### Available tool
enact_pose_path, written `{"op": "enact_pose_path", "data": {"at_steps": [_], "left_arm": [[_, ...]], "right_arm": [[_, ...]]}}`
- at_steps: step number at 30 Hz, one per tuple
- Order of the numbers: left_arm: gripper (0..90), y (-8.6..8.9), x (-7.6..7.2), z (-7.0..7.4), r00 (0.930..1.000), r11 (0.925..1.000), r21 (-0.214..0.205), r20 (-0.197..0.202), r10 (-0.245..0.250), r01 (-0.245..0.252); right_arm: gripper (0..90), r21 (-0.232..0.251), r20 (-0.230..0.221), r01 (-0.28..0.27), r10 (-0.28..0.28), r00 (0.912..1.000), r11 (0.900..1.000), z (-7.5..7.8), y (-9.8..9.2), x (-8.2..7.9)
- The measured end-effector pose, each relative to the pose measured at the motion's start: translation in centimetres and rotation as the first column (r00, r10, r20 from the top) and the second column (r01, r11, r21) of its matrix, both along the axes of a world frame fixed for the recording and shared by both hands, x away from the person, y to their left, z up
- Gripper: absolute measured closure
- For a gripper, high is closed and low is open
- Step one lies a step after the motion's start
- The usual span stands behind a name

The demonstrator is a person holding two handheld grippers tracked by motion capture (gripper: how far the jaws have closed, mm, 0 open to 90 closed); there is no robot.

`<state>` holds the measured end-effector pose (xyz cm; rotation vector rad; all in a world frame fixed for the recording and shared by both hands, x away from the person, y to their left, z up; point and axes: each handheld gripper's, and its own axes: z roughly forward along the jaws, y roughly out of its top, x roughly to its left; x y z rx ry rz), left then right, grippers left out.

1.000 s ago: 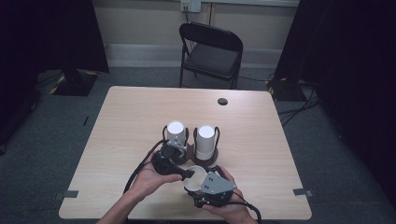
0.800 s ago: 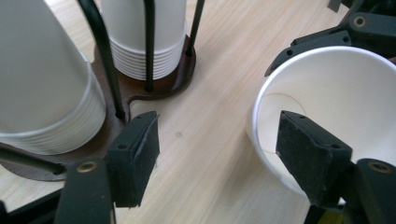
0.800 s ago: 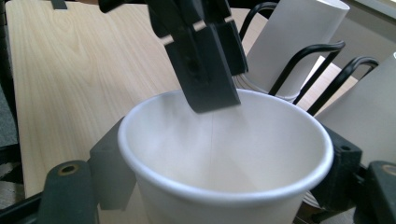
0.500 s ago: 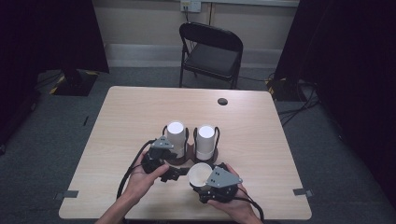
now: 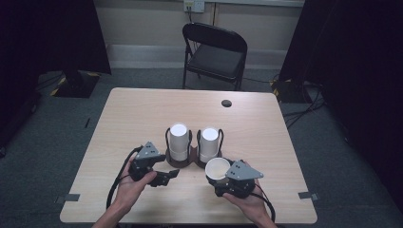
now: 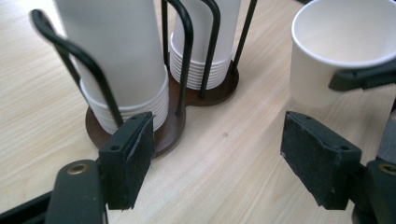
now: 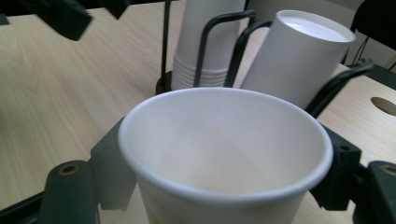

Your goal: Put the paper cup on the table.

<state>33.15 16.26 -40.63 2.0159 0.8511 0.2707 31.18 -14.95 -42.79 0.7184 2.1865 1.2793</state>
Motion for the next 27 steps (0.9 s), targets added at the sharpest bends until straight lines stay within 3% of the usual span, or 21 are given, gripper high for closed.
{"op": "enact_pose_path", "data": {"at_steps": [3,8,12,17,19,24,27], "left_arm": [[26.2,1.0,-0.2,-0.6,0.9993,0.9991,-0.024,0.011,0.035,-0.034],[26.3,2.1,-0.3,-1.2,0.9969,0.9972,-0.022,0.032,0.072,-0.071],[25.0,3.1,-0.6,-2.0,0.9934,0.9931,-0.039,0.026,0.112,-0.111],[21.2,3.6,-1.2,-2.4,0.9890,0.9906,-0.024,0.058,0.136,-0.135],[20.7,3.8,-1.5,-2.5,0.9881,0.9890,-0.040,0.053,0.145,-0.143],[16.7,4.2,-2.2,-2.3,0.9799,0.9823,-0.036,0.072,0.186,-0.184],[16.5,4.0,-2.3,-2.2,0.9794,0.9820,-0.043,0.077,0.187,-0.184]], "right_arm": [[23.4,0.018,-0.003,0.024,-0.024,0.9997,0.9995,0.2,-0.8,0.3],[23.5,0.045,-0.011,0.070,-0.069,0.9975,0.9966,0.5,-2.1,1.0],[23.6,0.056,-0.010,0.107,-0.107,0.9942,0.9927,0.6,-3.2,1.6],[23.6,0.096,-0.043,0.167,-0.164,0.9856,0.9813,0.8,-4.8,2.7],[23.6,0.112,-0.059,0.182,-0.176,0.9826,0.9770,0.8,-5.3,3.1],[23.6,0.131,-0.056,0.221,-0.216,0.9748,0.9663,1.3,-6.4,4.3],[23.5,0.124,-0.052,0.252,-0.247,0.9676,0.9598,1.3,-7.1,5.3]]}}
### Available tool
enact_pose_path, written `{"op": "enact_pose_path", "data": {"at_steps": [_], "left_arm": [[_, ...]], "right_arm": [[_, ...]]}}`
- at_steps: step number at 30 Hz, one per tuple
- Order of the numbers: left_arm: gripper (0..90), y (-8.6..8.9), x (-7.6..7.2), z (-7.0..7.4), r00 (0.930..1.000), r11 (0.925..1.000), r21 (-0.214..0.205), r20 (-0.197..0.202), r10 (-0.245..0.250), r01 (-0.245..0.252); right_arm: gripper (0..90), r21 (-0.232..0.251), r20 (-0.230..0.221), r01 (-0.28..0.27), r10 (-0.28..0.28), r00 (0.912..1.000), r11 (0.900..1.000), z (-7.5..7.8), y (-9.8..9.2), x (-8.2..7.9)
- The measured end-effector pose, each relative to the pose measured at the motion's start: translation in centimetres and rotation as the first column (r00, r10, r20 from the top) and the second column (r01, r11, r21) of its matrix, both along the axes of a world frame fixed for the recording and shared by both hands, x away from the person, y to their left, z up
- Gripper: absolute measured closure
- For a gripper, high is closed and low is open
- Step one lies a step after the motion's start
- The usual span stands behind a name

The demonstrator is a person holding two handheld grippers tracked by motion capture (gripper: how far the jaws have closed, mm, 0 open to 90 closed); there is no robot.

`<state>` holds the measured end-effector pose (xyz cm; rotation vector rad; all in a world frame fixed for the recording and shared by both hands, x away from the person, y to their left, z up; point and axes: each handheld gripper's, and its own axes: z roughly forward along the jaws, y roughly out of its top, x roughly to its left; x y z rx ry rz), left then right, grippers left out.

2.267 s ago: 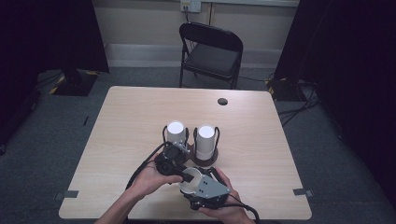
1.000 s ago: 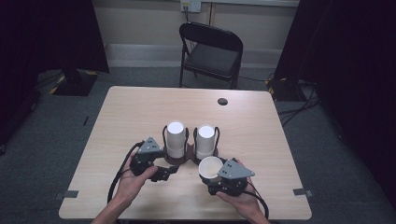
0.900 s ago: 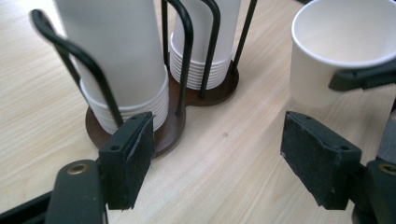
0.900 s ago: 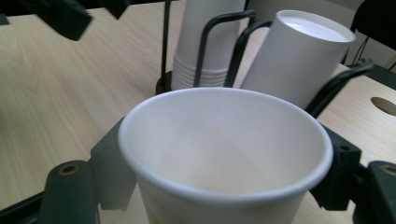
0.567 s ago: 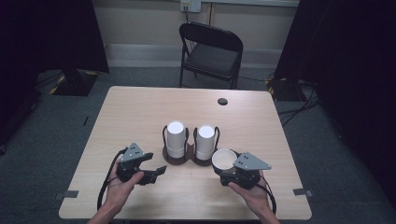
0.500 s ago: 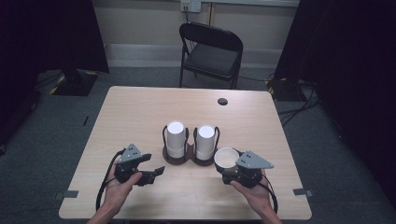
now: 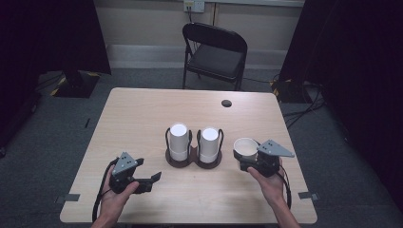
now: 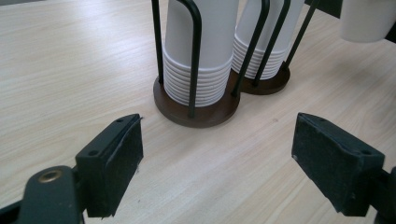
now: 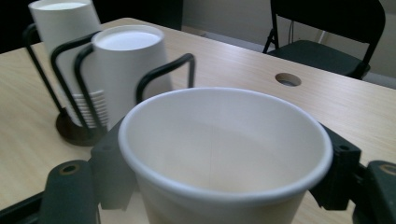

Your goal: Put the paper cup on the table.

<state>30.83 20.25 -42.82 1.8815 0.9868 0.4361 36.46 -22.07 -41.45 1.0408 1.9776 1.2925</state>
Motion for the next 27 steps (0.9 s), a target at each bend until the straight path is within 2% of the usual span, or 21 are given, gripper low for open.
{"op": "enact_pose_path", "data": {"at_steps": [2,5,7,9,11,15,18,22,27], "left_arm": [[16.9,-0.2,-0.1,0.1,0.9996,0.9996,0.022,0.024,0.016,-0.016],[17.9,-0.5,-0.1,-0.1,0.9998,0.9997,0.021,0.017,0.014,-0.015],[18.0,-0.7,-0.1,-0.2,0.9998,0.9995,0.030,0.019,0.008,-0.009],[17.0,-0.8,-0.1,-0.1,0.9995,0.9991,0.041,0.031,0.007,-0.008],[16.1,-0.8,-0.1,0.0,0.9990,0.9985,0.051,0.042,0.015,-0.017],[16.1,-0.7,-0.3,0.1,0.9988,0.9985,0.049,0.043,0.023,-0.025],[16.1,-0.6,-0.3,0.0,0.9991,0.9990,0.035,0.031,0.028,-0.029],[16.9,-0.4,-0.1,-0.1,0.9991,0.9988,0.032,0.024,0.036,-0.037],[18.0,-0.2,0.0,-0.3,0.9992,0.9988,0.031,0.013,0.037,-0.038]], "right_arm": [[23.5,-0.005,-0.005,0.027,-0.027,0.9996,0.9996,0.0,-0.6,0.9],[23.4,-0.007,-0.019,0.057,-0.057,0.9982,0.9984,-0.1,-1.5,2.3],[23.4,0.012,-0.022,0.077,-0.077,0.9968,0.9969,-0.3,-2.0,3.1],[23.4,0.007,-0.022,0.086,-0.085,0.9961,0.9963,-0.4,-2.4,4.0],[23.4,0.031,-0.033,0.100,-0.099,0.9945,0.9945,-0.6,-2.7,4.9],[23.4,0.043,-0.023,0.125,-0.124,0.9920,0.9912,-1.1,-2.6,6.4],[23.0,0.033,-0.047,0.129,-0.128,0.9907,0.9910,-1.9,-2.3,7.6],[22.6,0.061,-0.045,0.145,-0.143,0.9888,0.9875,-2.6,-2.1,9.0],[22.5,0.063,-0.051,0.170,-0.167,0.9847,0.9834,-3.3,-1.9,10.4]]}}
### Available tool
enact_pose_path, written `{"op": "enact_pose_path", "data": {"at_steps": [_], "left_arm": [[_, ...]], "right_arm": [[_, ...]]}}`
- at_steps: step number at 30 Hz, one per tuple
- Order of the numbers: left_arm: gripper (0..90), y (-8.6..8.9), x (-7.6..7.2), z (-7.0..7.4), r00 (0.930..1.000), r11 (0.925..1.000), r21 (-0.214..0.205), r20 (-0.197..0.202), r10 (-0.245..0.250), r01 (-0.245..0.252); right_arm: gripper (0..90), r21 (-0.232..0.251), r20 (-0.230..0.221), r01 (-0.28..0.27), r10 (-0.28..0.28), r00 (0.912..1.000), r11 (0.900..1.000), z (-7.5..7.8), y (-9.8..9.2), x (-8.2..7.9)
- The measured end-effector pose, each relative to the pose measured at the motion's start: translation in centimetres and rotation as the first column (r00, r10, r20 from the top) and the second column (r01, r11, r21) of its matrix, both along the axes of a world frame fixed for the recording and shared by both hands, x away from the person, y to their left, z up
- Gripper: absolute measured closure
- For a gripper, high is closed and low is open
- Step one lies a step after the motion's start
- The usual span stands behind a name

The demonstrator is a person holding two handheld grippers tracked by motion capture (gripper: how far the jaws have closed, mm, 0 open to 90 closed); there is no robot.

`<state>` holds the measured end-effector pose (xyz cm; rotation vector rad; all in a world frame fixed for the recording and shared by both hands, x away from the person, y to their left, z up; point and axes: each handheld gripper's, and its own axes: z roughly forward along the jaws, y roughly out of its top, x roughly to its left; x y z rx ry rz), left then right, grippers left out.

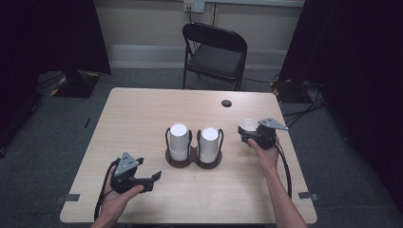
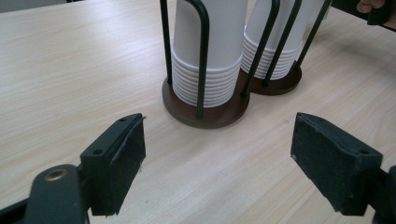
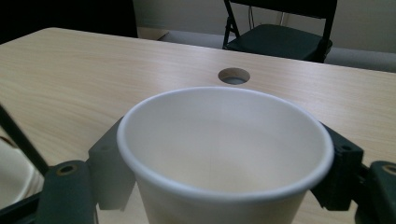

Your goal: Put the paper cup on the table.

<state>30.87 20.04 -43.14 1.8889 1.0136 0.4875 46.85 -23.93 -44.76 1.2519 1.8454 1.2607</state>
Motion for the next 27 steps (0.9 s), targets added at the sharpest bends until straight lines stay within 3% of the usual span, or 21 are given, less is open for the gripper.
{"op": "enact_pose_path", "data": {"at_steps": [4,12,21,27], "left_arm": [[18.1,0.0,-0.1,0.1,1.0000,1.0000,0.002,0.007,-0.001,0.001],[17.8,0.0,0.0,-0.2,1.0000,1.0000,0.003,-0.003,-0.001,0.001],[18.9,0.3,0.1,-0.3,0.9999,0.9998,-0.015,-0.013,-0.009,0.009],[18.9,0.2,0.1,-0.4,0.9997,0.9998,-0.013,-0.017,-0.017,0.017]], "right_arm": [[22.4,-0.008,-0.025,0.019,-0.019,0.9995,0.9998,-0.7,0.4,0.9],[22.3,-0.007,-0.008,0.038,-0.038,0.9992,0.9992,-1.7,0.8,1.7],[22.2,-0.019,-0.005,0.033,-0.033,0.9995,0.9993,-2.2,1.1,1.6],[21.7,-0.020,-0.048,0.033,-0.034,0.9983,0.9993,-2.1,1.0,1.0]]}}
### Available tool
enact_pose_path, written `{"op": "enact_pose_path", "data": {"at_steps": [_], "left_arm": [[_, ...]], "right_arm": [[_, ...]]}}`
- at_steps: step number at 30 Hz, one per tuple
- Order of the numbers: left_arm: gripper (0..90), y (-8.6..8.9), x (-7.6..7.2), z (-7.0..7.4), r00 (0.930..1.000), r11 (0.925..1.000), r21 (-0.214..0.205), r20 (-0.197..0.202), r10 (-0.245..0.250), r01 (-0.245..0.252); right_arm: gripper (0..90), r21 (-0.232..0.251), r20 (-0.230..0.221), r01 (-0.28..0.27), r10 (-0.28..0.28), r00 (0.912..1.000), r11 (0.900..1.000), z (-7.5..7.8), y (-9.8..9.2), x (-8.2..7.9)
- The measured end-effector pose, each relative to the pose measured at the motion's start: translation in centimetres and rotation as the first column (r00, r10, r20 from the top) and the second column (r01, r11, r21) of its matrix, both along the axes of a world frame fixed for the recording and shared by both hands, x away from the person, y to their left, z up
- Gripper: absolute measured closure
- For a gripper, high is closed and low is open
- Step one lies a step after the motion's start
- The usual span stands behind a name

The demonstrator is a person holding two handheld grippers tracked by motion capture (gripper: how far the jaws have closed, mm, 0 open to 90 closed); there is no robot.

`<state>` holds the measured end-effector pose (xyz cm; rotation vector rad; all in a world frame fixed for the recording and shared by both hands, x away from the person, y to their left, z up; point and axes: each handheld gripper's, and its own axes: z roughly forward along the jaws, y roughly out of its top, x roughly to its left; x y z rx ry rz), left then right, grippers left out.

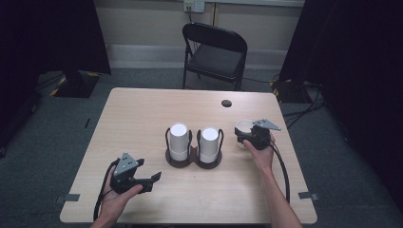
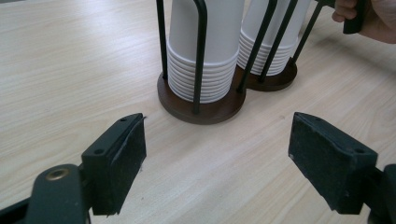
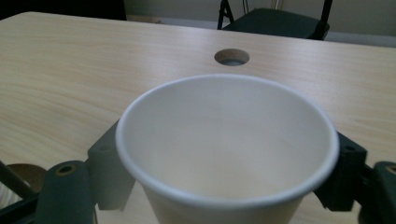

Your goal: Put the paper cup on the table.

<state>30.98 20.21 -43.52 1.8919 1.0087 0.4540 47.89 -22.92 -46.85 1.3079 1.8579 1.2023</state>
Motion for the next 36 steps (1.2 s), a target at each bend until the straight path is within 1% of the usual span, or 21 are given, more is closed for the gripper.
{"op": "enact_pose_path", "data": {"at_steps": [1,3,5,8,13,17,19,23,25,27,31,33,34,36], "left_arm": [[18.9,0.0,0.0,0.0,1.0000,1.0000,-0.001,0.000,0.000,0.000],[18.8,0.0,0.0,0.0,1.0000,1.0000,-0.007,-0.001,0.001,-0.001],[18.9,0.0,0.0,0.0,1.0000,1.0000,-0.007,-0.002,0.001,-0.001],[18.9,0.1,0.0,0.0,1.0000,1.0000,-0.006,-0.004,0.000,0.000],[19.2,0.1,0.0,-0.1,1.0000,1.0000,-0.009,-0.004,0.001,-0.001],[19.3,0.0,0.0,-0.1,1.0000,0.9999,-0.012,-0.004,-0.002,0.002],[19.3,0.0,-0.1,0.0,1.0000,0.9999,-0.012,-0.003,-0.002,0.002],[19.3,0.1,0.0,-0.1,1.0000,0.9998,-0.018,-0.003,0.002,-0.002],[19.4,0.1,0.0,-0.1,1.0000,0.9998,-0.018,-0.002,0.002,-0.002],[19.4,0.1,0.0,0.0,1.0000,0.9997,-0.022,-0.003,0.001,-0.001],[19.1,0.2,0.0,-0.1,1.0000,0.9996,-0.029,-0.006,0.002,-0.002],[19.0,0.1,0.0,-0.1,0.9999,0.9996,-0.029,-0.008,0.007,-0.008],[19.0,0.1,0.0,-0.2,0.9999,0.9995,-0.031,-0.008,0.007,-0.007],[18.8,0.0,0.0,-0.2,1.0000,0.9994,-0.035,-0.009,0.003,-0.003]], "right_arm": [[21.8,-0.013,-0.002,0.001,-0.001,1.0000,0.9999,0.0,0.1,-0.1],[21.7,-0.010,-0.012,-0.010,0.009,0.9999,0.9999,0.1,0.1,-0.2],[21.6,-0.020,-0.011,-0.009,0.009,0.9999,0.9998,0.1,0.3,-0.3],[21.3,-0.011,-0.018,-0.012,0.012,0.9998,0.9999,0.1,0.4,-0.4],[20.2,-0.030,-0.019,-0.022,0.022,0.9996,0.9993,0.0,0.7,-0.5],[19.0,-0.036,-0.031,-0.026,0.025,0.9992,0.9990,-0.2,0.9,-0.4],[18.0,-0.021,-0.039,-0.023,0.023,0.9990,0.9995,-0.3,0.8,-0.3],[14.4,-0.012,-0.060,-0.031,0.030,0.9977,0.9995,-0.5,0.8,-0.2],[14.1,-0.012,-0.070,-0.032,0.031,0.9971,0.9994,-0.6,0.8,-0.2],[13.9,-0.021,-0.082,-0.020,0.018,0.9964,0.9996,-0.8,0.8,-0.1],[13.7,-0.022,-0.100,-0.024,0.022,0.9947,0.9995,-1.2,0.8,-0.2],[13.7,-0.022,-0.102,-0.021,0.019,0.9946,0.9995,-1.1,0.8,-0.3],[13.7,-0.013,-0.111,-0.020,0.019,0.9937,0.9997,-1.1,0.8,-0.3],[13.7,-0.013,-0.109,-0.017,0.016,0.9940,0.9998,-0.9,0.8,-0.4]]}}
